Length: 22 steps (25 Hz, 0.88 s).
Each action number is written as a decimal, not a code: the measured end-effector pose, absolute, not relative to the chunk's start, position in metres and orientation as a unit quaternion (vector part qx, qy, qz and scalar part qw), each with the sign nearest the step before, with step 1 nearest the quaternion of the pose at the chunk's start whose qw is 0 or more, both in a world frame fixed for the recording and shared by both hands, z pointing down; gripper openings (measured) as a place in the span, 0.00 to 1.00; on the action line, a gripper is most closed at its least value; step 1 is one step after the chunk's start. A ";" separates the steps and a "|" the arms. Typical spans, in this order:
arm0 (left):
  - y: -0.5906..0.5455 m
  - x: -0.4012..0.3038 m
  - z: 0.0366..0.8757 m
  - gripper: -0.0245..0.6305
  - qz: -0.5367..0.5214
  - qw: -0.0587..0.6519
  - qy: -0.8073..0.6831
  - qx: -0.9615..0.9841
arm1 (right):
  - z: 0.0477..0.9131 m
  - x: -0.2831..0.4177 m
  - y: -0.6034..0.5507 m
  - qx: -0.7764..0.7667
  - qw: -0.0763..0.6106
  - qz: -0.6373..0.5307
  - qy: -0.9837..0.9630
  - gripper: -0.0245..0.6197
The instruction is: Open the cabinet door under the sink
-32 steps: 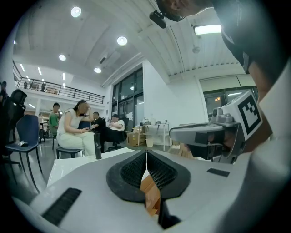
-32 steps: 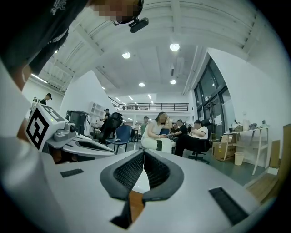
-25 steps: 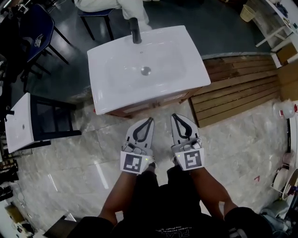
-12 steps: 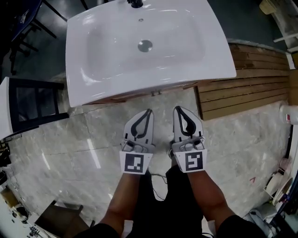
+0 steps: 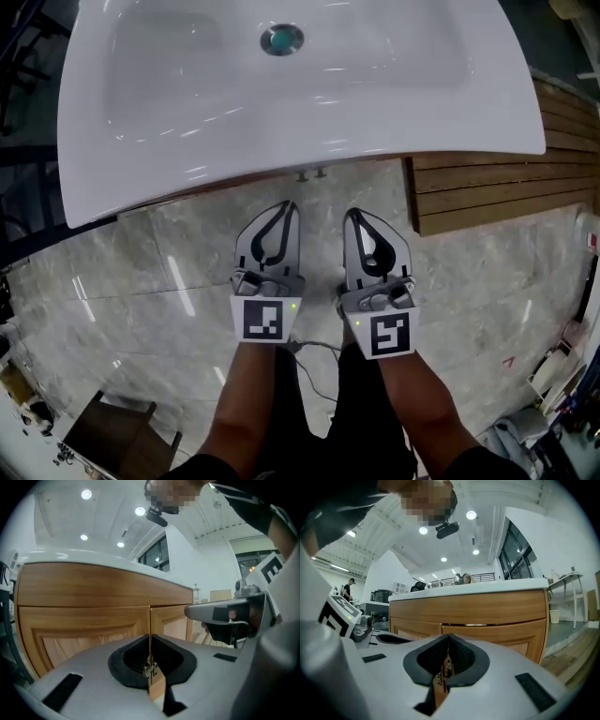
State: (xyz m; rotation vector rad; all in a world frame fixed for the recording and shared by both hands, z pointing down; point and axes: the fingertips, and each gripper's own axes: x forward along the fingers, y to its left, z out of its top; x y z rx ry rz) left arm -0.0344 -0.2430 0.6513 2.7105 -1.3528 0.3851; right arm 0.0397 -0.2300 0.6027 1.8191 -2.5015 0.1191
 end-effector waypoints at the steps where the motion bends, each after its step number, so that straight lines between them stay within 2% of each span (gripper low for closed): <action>1: -0.243 -0.032 0.662 0.07 0.133 0.042 -0.439 0.888 | 0.610 0.039 -0.231 0.587 0.023 0.040 -0.808 0.08; 5: -0.252 -0.026 0.689 0.09 0.113 0.071 -0.468 0.874 | 0.633 0.039 -0.230 0.586 0.022 0.054 -0.808 0.08; 7: -0.254 -0.022 0.706 0.20 0.147 0.050 -0.454 0.877 | 0.642 0.042 -0.227 0.583 0.026 0.060 -0.810 0.08; 8: -0.257 -0.020 0.714 0.22 0.147 0.056 -0.463 0.872 | 0.647 0.044 -0.227 0.582 0.027 0.060 -0.811 0.08; 10: -0.265 -0.016 0.721 0.23 0.128 0.069 -0.489 0.860 | 0.653 0.052 -0.225 0.581 0.026 0.062 -0.811 0.08; 15: -0.273 -0.009 0.737 0.23 0.155 0.031 -0.477 0.864 | 0.663 0.055 -0.220 0.581 0.023 0.076 -0.810 0.08; 22: -0.285 0.000 0.750 0.23 0.163 0.023 -0.493 0.854 | 0.670 0.060 -0.211 0.565 0.026 0.085 -0.820 0.08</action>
